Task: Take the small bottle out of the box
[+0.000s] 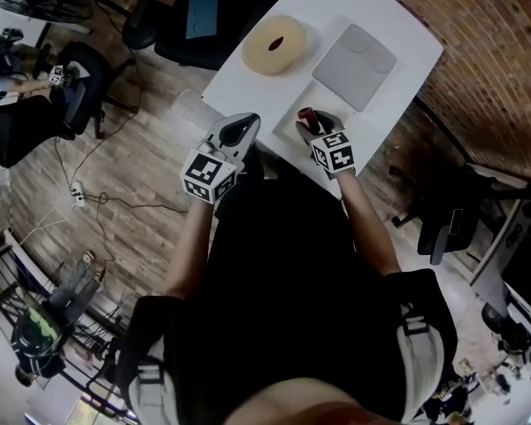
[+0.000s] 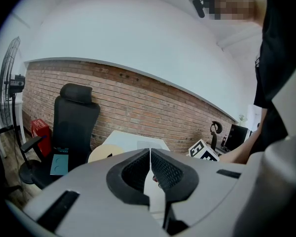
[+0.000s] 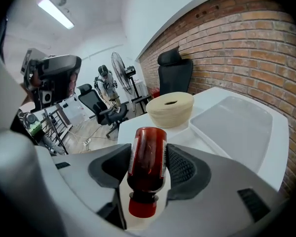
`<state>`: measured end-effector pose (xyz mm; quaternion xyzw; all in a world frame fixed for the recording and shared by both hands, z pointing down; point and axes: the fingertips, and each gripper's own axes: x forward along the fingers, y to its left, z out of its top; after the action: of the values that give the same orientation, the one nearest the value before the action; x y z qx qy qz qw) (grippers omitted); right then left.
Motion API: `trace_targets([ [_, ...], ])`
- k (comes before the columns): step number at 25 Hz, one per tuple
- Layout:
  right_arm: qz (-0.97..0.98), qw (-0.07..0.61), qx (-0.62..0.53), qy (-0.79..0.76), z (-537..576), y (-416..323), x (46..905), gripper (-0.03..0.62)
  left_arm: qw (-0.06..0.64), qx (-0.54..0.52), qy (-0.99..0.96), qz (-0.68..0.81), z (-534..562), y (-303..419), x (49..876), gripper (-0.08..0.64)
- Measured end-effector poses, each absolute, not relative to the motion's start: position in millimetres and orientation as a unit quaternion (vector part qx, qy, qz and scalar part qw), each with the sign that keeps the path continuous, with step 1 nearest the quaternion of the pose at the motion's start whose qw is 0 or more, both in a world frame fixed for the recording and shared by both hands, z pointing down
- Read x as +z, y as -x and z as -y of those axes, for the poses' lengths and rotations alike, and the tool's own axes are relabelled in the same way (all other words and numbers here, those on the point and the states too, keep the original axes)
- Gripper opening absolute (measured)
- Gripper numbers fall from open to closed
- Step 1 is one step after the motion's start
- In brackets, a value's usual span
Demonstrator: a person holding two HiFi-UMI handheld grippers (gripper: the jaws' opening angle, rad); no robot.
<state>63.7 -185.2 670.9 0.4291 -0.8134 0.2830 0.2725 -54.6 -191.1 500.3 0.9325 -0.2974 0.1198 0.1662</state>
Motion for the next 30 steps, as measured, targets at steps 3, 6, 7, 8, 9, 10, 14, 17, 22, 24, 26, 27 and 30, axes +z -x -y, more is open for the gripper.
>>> trace_targets([
  [3, 0.821, 0.270, 0.267, -0.428, 186, -64, 658, 0.219, 0.165, 0.119, -0.932, 0.300, 188, 53, 499, 0.025],
  [6, 0.826, 0.269, 0.252, -0.428, 187, -68, 647, 0.219, 0.165, 0.117, -0.931, 0.303, 186, 50, 497, 0.025],
  [7, 0.827, 0.266, 0.249, -0.428, 187, -69, 644, 0.219, 0.163, 0.117, -0.932, 0.303, 185, 49, 497, 0.025],
  [8, 0.828, 0.262, 0.247, -0.430, 188, -70, 642, 0.219, 0.162, 0.117, -0.932, 0.303, 184, 48, 497, 0.025],
  [9, 0.829, 0.259, 0.245, -0.430, 188, -70, 639, 0.220, 0.161, 0.117, -0.931, 0.304, 183, 48, 497, 0.025],
  [10, 0.830, 0.258, 0.242, -0.431, 188, -71, 636, 0.219, 0.162, 0.116, -0.931, 0.306, 182, 47, 497, 0.025],
  [14, 0.836, 0.255, 0.230, -0.428, 187, -77, 626, 0.219, 0.165, 0.114, -0.928, 0.314, 178, 44, 495, 0.025],
  [17, 0.841, 0.249, 0.220, -0.428, 186, -79, 616, 0.219, 0.166, 0.113, -0.926, 0.320, 173, 44, 496, 0.025],
  [22, 0.847, 0.237, 0.206, -0.428, 185, -84, 597, 0.219, 0.167, 0.111, -0.924, 0.326, 166, 41, 496, 0.025],
  [24, 0.850, 0.235, 0.199, -0.427, 185, -89, 593, 0.219, 0.167, 0.111, -0.923, 0.328, 164, 36, 497, 0.025],
  [26, 0.852, 0.237, 0.191, -0.426, 185, -92, 592, 0.219, 0.167, 0.111, -0.923, 0.329, 163, 34, 497, 0.025],
  [27, 0.853, 0.237, 0.189, -0.425, 185, -92, 592, 0.219, 0.167, 0.111, -0.922, 0.330, 163, 33, 497, 0.025],
  [30, 0.856, 0.234, 0.186, -0.422, 184, -93, 590, 0.219, 0.168, 0.110, -0.921, 0.333, 163, 33, 496, 0.025],
])
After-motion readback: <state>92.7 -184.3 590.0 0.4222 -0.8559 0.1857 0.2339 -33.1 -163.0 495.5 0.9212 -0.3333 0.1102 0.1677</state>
